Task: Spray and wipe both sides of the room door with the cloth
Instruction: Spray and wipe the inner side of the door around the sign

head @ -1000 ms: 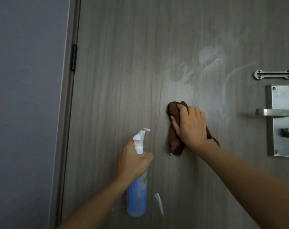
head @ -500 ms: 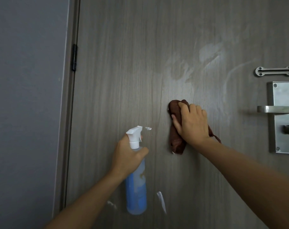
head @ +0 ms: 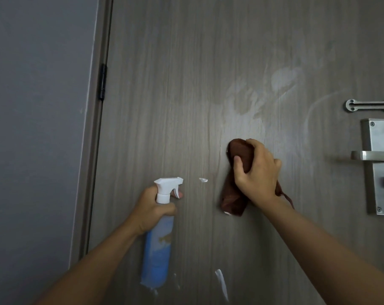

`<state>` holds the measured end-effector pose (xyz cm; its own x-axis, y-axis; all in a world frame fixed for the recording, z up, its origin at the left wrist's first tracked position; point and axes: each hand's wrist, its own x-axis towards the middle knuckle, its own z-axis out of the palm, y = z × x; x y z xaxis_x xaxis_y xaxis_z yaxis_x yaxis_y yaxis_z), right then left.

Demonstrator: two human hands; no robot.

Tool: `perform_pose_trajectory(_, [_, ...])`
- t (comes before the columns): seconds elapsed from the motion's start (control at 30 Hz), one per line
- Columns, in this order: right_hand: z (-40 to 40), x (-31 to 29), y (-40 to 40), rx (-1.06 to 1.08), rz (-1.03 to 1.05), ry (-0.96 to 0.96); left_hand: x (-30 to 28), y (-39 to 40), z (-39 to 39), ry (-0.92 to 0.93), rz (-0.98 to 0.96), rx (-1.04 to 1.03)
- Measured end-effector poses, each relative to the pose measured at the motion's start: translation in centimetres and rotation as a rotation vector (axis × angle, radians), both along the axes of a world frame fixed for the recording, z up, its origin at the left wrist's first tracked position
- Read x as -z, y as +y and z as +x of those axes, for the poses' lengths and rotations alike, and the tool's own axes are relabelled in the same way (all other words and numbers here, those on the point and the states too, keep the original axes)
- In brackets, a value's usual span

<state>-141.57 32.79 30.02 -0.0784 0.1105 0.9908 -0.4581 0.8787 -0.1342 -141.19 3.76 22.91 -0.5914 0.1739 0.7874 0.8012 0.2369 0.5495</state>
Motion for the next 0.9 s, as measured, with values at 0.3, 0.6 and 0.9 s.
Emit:
perform_pose_trajectory(0.3, [-1.3, 1.9, -1.3, 0.098, 0.643, 0.236, 0.2, -1.0, -1.1, -0.004, 0.032, 0.117])
perform_pose_trajectory(0.6, [-0.9, -1.6, -2.1, 0.148, 0.335, 0.11, 0.6, -1.4, -1.9, -0.04, 0.007, 0.097])
perform_pose_trajectory(0.9, [-1.4, -0.6, -2.7, 0.054, 0.679, 0.023, 0.1, -1.0, -1.1, 0.006, -0.039, 0.028])
